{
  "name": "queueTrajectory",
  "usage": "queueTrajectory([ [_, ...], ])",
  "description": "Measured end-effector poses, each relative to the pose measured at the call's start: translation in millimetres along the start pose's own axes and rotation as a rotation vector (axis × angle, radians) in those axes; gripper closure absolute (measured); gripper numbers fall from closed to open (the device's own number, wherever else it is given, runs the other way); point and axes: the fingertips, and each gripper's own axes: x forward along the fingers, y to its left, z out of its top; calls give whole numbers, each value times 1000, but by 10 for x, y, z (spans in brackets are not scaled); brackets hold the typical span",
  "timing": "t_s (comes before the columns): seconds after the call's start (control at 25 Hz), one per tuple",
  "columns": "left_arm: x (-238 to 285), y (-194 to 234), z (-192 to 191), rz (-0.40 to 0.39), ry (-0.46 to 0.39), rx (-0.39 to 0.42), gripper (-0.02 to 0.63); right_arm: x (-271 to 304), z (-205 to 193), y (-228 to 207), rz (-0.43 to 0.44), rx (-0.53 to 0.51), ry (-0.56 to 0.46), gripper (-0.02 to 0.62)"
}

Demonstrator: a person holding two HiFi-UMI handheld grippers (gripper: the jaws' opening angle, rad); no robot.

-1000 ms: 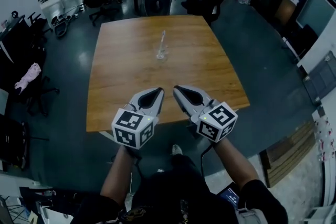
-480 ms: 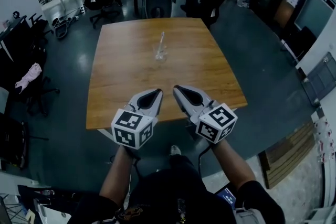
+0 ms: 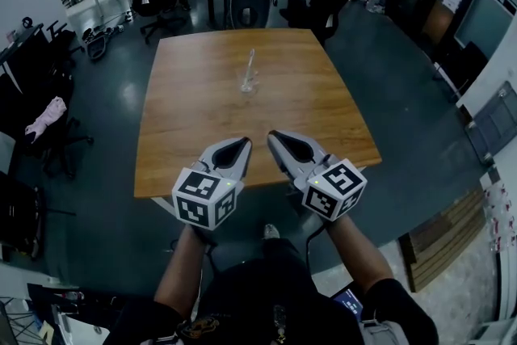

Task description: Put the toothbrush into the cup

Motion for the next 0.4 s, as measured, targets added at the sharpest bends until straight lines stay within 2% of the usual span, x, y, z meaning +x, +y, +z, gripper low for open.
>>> queueTrajectory([
  [0.4,-34,-40,2,-6,2,4,598,-54,-1,9,-16,-1,1,592],
])
